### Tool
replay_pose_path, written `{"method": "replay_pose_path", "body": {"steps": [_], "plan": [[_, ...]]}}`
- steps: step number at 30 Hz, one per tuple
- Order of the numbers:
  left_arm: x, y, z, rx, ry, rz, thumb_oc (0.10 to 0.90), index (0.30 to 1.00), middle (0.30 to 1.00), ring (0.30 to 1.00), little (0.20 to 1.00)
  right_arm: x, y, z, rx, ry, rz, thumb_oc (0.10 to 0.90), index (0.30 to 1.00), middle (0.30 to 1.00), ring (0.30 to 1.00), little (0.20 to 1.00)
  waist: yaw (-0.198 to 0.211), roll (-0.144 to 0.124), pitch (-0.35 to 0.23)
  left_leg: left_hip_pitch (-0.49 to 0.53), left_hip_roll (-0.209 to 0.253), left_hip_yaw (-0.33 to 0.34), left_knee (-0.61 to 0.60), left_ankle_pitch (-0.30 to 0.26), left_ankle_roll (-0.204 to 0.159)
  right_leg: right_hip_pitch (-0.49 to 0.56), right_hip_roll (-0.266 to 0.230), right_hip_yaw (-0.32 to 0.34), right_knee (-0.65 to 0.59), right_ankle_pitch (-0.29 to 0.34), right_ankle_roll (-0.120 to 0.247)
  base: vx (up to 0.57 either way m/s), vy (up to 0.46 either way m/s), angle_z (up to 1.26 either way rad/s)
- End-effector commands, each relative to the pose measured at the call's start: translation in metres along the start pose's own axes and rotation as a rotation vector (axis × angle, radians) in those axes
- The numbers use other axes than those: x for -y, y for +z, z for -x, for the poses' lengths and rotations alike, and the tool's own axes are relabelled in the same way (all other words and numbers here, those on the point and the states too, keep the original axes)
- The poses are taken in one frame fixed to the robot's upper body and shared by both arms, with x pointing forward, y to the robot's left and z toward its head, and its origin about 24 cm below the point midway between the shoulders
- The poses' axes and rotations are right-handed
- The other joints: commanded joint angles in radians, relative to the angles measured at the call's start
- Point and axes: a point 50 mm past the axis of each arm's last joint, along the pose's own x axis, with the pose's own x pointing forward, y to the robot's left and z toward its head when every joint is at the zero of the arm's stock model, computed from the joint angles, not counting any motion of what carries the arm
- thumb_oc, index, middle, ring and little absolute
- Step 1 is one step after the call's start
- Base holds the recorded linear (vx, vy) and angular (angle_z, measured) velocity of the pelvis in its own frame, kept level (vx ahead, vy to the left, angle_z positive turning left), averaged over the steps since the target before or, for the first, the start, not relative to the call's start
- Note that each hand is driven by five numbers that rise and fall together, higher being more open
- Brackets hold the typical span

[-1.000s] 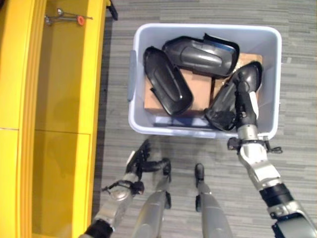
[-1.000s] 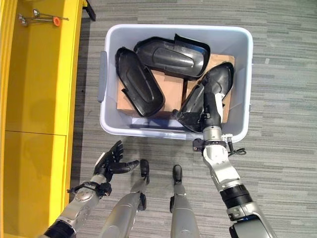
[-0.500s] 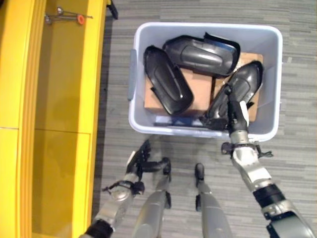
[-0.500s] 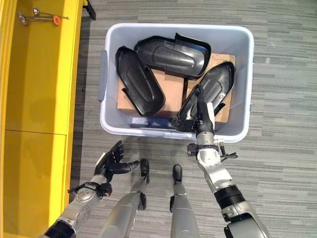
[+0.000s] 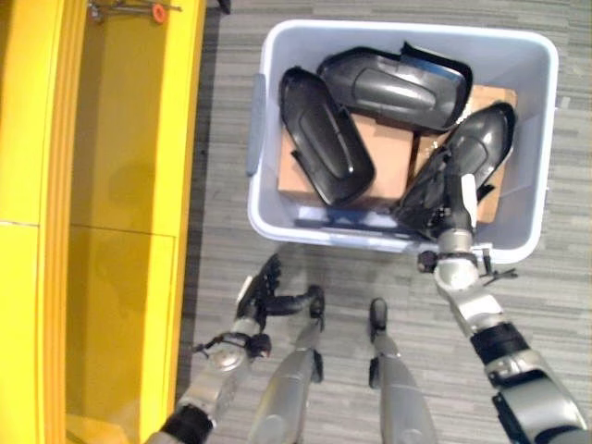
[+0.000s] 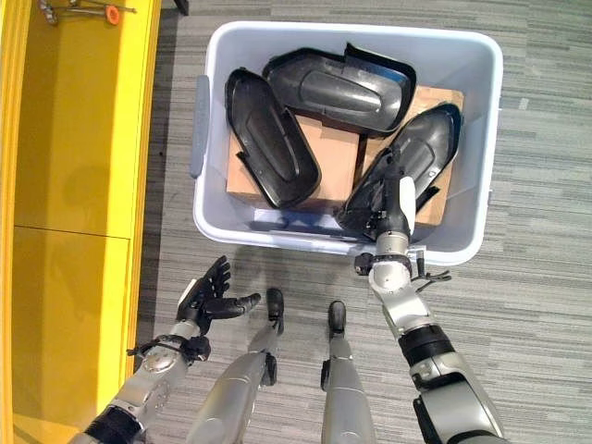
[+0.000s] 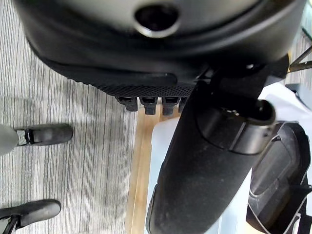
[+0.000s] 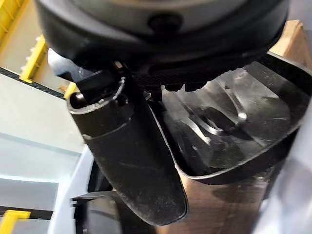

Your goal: Move parts from the plastic box to the shelf.

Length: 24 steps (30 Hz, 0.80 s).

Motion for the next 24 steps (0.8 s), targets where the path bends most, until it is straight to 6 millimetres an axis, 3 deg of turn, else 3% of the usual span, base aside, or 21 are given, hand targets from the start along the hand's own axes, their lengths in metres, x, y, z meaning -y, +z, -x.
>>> {"method": "replay_pose_path", "body": {"steps": [1, 9, 24], "plan": [[0.009, 0.024, -0.001, 0.145, -0.023, 0.019, 0.900, 1.000, 1.000, 1.000, 1.000, 0.018, 0.044, -0.019, 0.211, -0.115, 0.066, 0.900, 1.000, 1.000, 1.000, 1.000, 0.004, -0.028, -0.031, -0.019, -0.038, -0.032, 0.089, -0.080, -0.034, -0.002, -0.076, -0.059, -0.002, 0.094, 0.055, 0.00, 0.000, 0.00], [0.012, 0.029, -0.004, 0.165, -0.022, 0.028, 0.900, 1.000, 1.000, 1.000, 1.000, 0.023, 0.041, -0.032, 0.185, -0.154, 0.205, 0.900, 1.000, 1.000, 1.000, 1.000, 0.010, -0.021, -0.020, -0.039, -0.041, -0.034, 0.097, -0.081, -0.033, -0.018, -0.078, -0.063, 0.004, 0.096, 0.054, 0.00, 0.001, 0.02], [0.015, 0.030, -0.006, 0.171, 0.010, 0.041, 0.900, 1.000, 1.000, 1.000, 1.000, 0.032, -0.012, -0.015, -0.022, -0.257, 0.234, 0.900, 1.000, 1.000, 1.000, 1.000, -0.004, -0.020, -0.011, -0.052, -0.041, -0.036, 0.104, -0.089, -0.030, -0.035, -0.073, -0.058, 0.016, 0.088, 0.052, 0.01, 0.001, 0.02]]}}
